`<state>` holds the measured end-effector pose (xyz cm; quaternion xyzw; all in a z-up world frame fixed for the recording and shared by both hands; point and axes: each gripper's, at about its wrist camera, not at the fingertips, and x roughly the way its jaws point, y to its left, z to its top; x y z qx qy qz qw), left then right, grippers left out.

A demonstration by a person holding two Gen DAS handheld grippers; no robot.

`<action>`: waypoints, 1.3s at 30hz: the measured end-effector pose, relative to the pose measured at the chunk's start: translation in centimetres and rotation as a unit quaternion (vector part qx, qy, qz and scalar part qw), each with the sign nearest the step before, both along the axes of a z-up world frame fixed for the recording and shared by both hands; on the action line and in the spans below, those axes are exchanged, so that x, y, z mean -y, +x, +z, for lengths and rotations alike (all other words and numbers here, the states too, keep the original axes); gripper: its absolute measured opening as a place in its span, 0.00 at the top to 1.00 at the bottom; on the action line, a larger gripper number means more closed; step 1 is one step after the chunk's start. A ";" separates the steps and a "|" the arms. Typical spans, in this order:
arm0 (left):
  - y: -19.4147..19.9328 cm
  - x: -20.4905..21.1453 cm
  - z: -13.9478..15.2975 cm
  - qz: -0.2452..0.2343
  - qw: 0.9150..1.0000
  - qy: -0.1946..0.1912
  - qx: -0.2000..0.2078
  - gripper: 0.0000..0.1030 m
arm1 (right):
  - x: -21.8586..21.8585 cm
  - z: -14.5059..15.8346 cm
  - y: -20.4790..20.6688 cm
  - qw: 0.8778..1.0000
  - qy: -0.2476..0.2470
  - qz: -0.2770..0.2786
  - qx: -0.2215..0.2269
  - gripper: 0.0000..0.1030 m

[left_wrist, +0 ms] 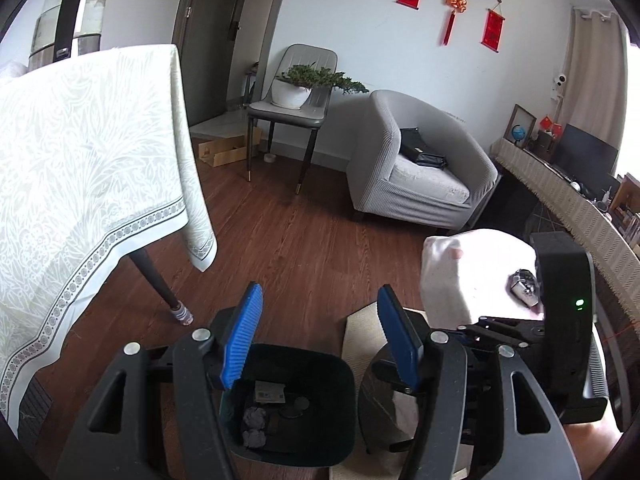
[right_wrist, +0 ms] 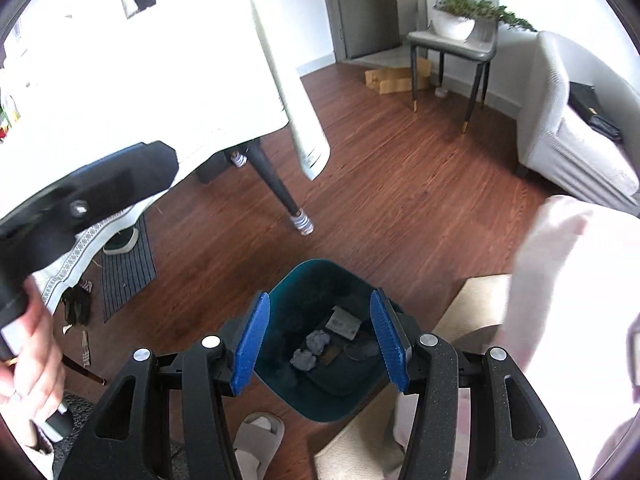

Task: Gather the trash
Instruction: 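Move both open grippers back over the table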

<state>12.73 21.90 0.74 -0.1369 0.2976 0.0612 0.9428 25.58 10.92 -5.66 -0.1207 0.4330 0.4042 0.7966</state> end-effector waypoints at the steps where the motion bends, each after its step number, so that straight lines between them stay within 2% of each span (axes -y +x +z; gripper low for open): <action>1: 0.1 0.3 0.2 -0.001 1.000 -0.002 0.002 0.39 | 0.7 0.4 0.0 1.000 0.003 -0.003 0.003 0.48; 11: 1.8 4.0 0.6 -0.035 0.999 0.001 0.004 0.37 | 7.9 3.3 0.7 0.998 0.022 -0.048 0.030 0.48; 17: 2.8 6.4 0.6 -0.058 0.998 -0.002 -0.001 0.37 | 12.5 4.0 1.2 0.996 0.032 -0.077 0.026 0.46; 22: 3.5 8.6 0.3 -0.080 0.997 0.002 -0.007 0.37 | 16.8 4.0 1.9 0.993 0.041 -0.110 0.013 0.45; 25: 4.0 9.9 0.2 -0.090 0.996 0.004 -0.011 0.37 | 19.5 3.7 2.3 0.991 0.044 -0.128 0.001 0.39; 29: 4.7 11.9 0.1 -0.107 0.994 0.013 -0.015 0.37 | 22.3 3.4 2.4 0.988 0.046 -0.149 -0.004 0.39; 39: 6.1 17.0 -0.3 -0.149 0.988 0.020 -0.023 0.37 | 25.6 1.5 2.1 0.988 0.034 -0.149 -0.024 0.39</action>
